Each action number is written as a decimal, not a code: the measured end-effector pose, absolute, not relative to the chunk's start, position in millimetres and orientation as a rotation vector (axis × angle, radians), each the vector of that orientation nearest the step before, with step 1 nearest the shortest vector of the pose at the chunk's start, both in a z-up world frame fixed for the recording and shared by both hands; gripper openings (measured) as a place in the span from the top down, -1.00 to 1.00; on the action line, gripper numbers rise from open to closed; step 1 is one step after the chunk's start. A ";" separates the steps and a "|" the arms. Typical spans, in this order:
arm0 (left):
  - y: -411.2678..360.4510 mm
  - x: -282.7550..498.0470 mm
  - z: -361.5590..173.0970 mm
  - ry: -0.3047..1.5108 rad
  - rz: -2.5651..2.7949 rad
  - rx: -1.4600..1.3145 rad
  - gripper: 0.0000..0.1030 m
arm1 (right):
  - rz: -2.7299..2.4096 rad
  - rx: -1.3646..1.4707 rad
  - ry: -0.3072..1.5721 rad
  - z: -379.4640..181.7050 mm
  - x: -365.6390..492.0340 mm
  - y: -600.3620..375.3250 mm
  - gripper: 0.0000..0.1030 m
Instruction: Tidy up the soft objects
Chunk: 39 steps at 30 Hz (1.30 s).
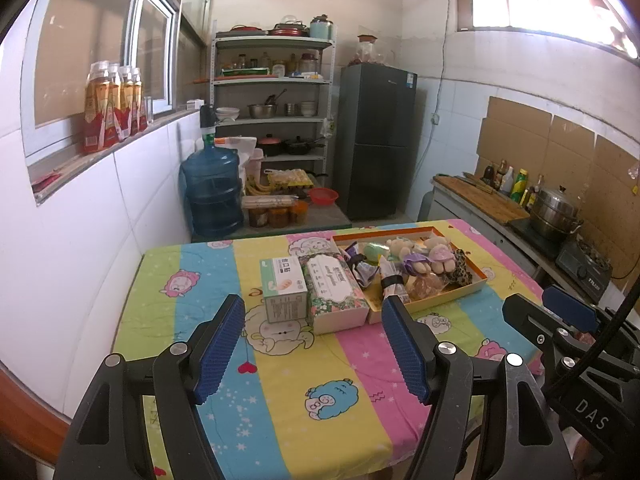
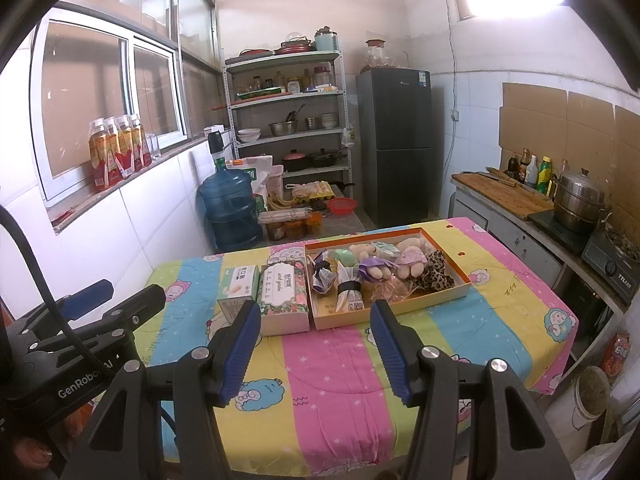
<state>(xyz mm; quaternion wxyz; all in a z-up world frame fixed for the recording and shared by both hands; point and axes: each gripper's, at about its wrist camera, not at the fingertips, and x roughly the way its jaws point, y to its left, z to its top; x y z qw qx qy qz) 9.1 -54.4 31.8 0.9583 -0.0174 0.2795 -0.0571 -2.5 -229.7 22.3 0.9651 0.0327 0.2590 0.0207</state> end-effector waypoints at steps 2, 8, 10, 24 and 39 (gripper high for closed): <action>-54.7 9.2 31.7 0.567 -0.115 -0.035 -0.41 | 0.042 0.067 0.525 21.0 -2.9 -230.0 -0.10; -54.9 9.1 31.9 0.568 -0.117 -0.035 -0.41 | 0.042 0.069 0.525 20.1 -4.0 -230.4 -0.10; -54.3 8.9 31.7 0.567 -0.118 -0.035 -0.41 | 0.040 0.069 0.525 20.2 -3.8 -230.4 -0.10; -55.6 8.5 31.4 0.569 -0.118 -0.034 -0.41 | 0.038 0.070 0.526 18.5 -5.7 -231.9 -0.10; -56.5 6.4 29.5 0.574 -0.120 -0.034 -0.41 | 0.039 0.071 0.529 17.7 -6.5 -231.2 -0.10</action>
